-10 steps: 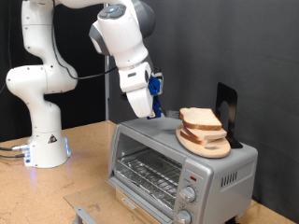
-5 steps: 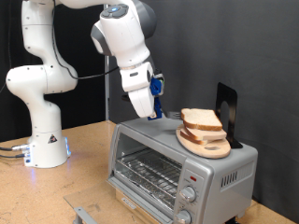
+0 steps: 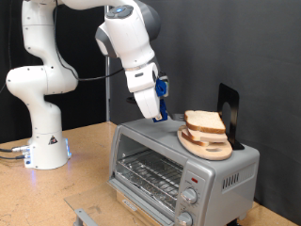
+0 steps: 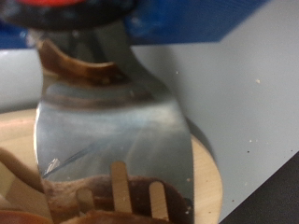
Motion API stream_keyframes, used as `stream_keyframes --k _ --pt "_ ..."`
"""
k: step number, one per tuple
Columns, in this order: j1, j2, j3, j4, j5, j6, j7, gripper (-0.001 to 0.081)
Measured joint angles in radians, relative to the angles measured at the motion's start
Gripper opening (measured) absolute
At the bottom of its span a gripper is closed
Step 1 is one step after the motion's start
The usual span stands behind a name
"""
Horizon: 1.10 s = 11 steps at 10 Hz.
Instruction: Make a piece of toast with the oven
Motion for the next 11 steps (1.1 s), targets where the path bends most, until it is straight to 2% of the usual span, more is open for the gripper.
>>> stream_keyframes --k 3,6,11 --pt "0.0 0.002 0.009 0.0 0.0 0.024 -0.001 0.0263" --pt "-0.002 0.005 0.016 0.001 0.011 0.099 -0.007 0.0264" --pt "-0.017 0.044 0.005 0.03 -0.014 0.111 -0.002 0.0264"
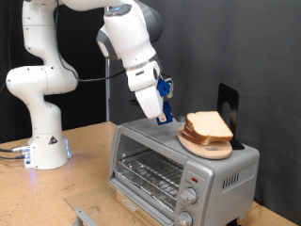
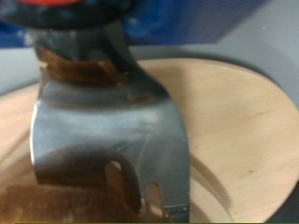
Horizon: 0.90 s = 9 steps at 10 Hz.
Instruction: Make a piece of toast with the oven
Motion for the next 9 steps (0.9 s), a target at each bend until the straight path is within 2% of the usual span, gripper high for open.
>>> stream_keyframes --k 5,9 --pt "0.001 0.02 0.006 -0.01 -0.052 0.025 -0.014 0.0264" --pt "0.012 0.018 0.041 -0.067 -0.054 0.188 -0.087 0.0264"
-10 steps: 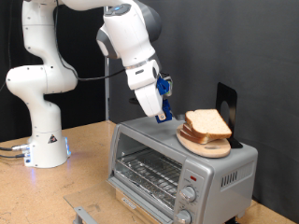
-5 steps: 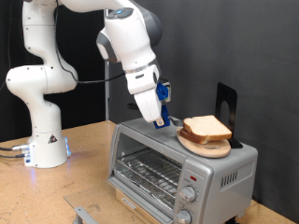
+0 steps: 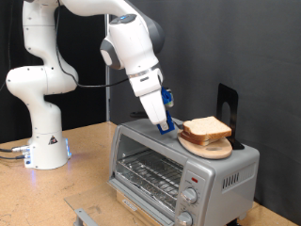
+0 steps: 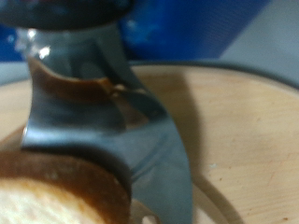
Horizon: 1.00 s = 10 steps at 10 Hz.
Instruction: Make a piece of toast with the oven
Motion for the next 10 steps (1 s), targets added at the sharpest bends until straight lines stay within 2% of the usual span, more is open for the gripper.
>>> stream_keyframes --k 2,4,10 --pt "0.004 0.0 0.019 -0.023 0.0 0.091 -0.033 0.0264" --pt "0.005 0.001 0.032 -0.032 -0.001 0.139 -0.035 0.0264" --pt "0.005 0.0 0.036 -0.035 -0.002 0.149 -0.058 0.0264"
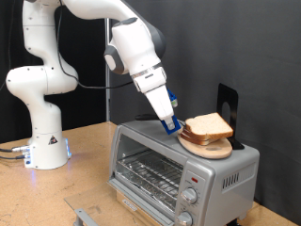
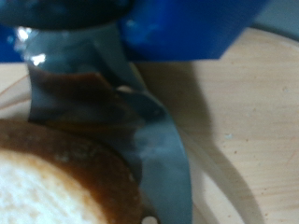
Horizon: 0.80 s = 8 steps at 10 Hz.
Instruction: Make a piece of toast with the oven
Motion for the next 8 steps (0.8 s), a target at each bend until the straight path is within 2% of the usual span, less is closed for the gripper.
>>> stream_keyframes --k 4,8 --pt "0.026 -0.028 0.004 -0.038 0.085 0.033 -0.116 0.0264" --pt "0.048 -0.1 0.004 -0.097 0.129 0.003 -0.149 0.0264"
